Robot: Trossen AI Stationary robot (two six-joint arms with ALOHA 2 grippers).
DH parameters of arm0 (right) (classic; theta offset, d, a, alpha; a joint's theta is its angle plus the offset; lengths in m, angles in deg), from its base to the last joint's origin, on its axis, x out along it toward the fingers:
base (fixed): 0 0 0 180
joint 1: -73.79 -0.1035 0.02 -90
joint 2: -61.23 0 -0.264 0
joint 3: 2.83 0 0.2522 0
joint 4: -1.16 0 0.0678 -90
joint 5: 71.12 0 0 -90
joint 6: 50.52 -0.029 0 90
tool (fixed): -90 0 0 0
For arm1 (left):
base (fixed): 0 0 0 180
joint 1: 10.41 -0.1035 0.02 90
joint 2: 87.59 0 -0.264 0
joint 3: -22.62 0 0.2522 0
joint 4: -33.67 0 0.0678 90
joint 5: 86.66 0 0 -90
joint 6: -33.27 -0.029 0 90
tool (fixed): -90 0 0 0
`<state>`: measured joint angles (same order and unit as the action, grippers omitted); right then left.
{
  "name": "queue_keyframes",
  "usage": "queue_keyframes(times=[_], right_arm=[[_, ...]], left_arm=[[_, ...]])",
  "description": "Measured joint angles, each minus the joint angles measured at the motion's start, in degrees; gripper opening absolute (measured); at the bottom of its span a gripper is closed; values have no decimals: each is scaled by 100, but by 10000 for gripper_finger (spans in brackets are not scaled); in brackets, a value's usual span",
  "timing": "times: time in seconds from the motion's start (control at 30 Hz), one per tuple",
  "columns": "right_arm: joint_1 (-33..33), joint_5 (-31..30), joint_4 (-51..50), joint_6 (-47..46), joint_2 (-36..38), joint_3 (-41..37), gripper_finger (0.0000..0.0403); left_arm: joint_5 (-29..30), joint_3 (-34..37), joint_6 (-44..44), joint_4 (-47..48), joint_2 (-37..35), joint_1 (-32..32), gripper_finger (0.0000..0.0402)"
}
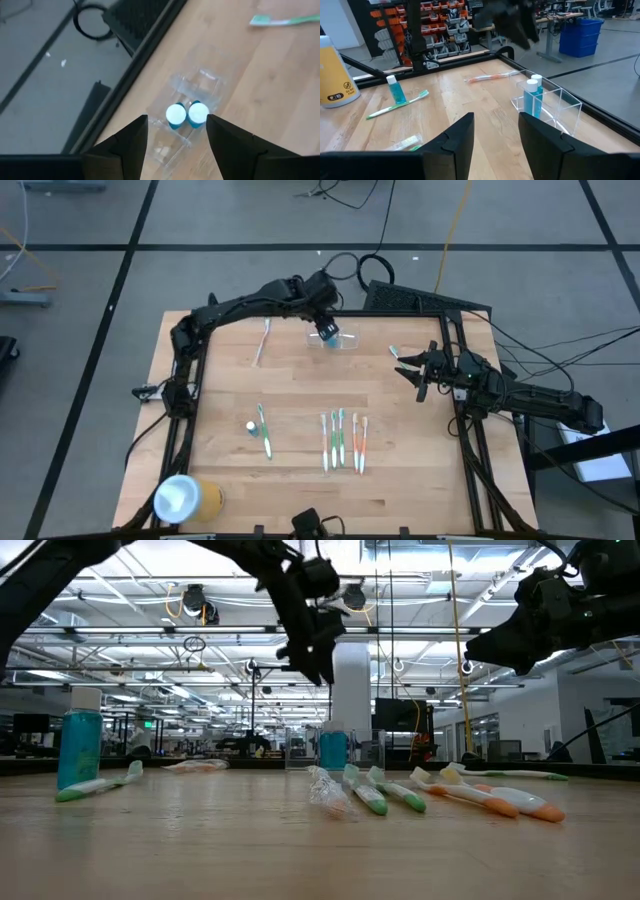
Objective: Pick & Place toothbrushing station
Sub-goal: Put the green toothbrush into the transparent organizer
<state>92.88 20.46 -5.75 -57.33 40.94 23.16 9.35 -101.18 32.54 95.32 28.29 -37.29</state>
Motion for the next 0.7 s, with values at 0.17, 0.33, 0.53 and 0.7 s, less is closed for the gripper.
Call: queue_keyframes(times=[0.17,0.33,0.53,0.7], right_arm=[[0,11,-16,0,0,0,146],[-4,30,-22,-2,2,0,146],[-4,484,21,-195,50,0,146],[-7,663,21,-408,145,0,146]], left_arm=[[-127,0,-77,-49,-620,1,209],[-715,0,-299,-182,-1245,43,209],[-1134,107,-693,-319,-1890,420,209],[-1337,899,-927,-1170,-2561,877,209]])
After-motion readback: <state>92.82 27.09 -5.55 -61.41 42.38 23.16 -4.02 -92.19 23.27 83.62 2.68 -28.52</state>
